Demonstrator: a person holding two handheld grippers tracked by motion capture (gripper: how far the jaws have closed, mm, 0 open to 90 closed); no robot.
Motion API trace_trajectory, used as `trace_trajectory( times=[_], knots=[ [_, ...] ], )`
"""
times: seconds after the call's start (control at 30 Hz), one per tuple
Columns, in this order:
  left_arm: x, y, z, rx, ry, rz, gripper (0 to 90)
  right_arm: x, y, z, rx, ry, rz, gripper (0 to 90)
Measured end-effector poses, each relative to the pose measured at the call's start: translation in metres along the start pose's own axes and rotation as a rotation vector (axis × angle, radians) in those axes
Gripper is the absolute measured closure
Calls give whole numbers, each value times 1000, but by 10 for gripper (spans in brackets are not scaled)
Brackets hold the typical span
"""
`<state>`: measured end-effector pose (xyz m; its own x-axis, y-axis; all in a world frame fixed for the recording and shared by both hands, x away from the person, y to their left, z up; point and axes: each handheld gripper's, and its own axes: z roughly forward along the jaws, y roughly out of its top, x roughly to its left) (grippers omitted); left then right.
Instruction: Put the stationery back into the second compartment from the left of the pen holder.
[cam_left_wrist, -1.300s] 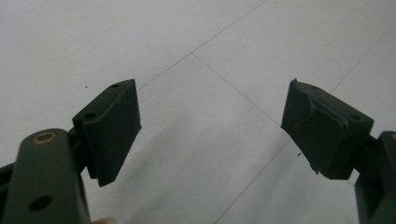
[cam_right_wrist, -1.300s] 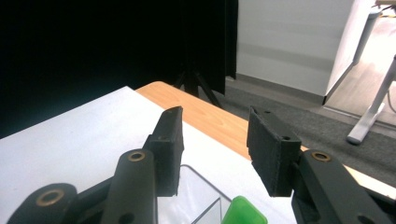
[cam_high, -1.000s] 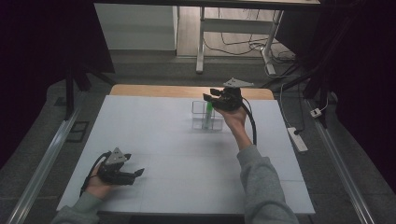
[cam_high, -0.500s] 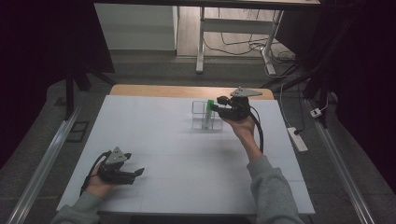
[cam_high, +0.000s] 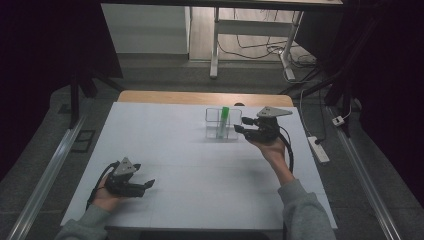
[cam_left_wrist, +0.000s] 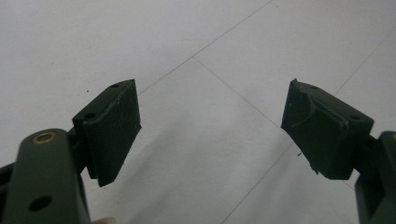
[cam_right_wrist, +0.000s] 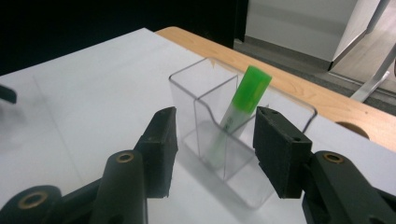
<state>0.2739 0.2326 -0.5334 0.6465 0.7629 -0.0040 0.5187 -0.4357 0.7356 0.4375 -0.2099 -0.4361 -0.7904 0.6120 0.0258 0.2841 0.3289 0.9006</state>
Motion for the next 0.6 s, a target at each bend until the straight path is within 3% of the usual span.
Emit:
trace_trajectory(
  times=[0.6],
  knots=[
    [0, 0, 0, -4, 8, -5, 191, 17, -56, -44, 100, 1, 0, 458]
  ],
)
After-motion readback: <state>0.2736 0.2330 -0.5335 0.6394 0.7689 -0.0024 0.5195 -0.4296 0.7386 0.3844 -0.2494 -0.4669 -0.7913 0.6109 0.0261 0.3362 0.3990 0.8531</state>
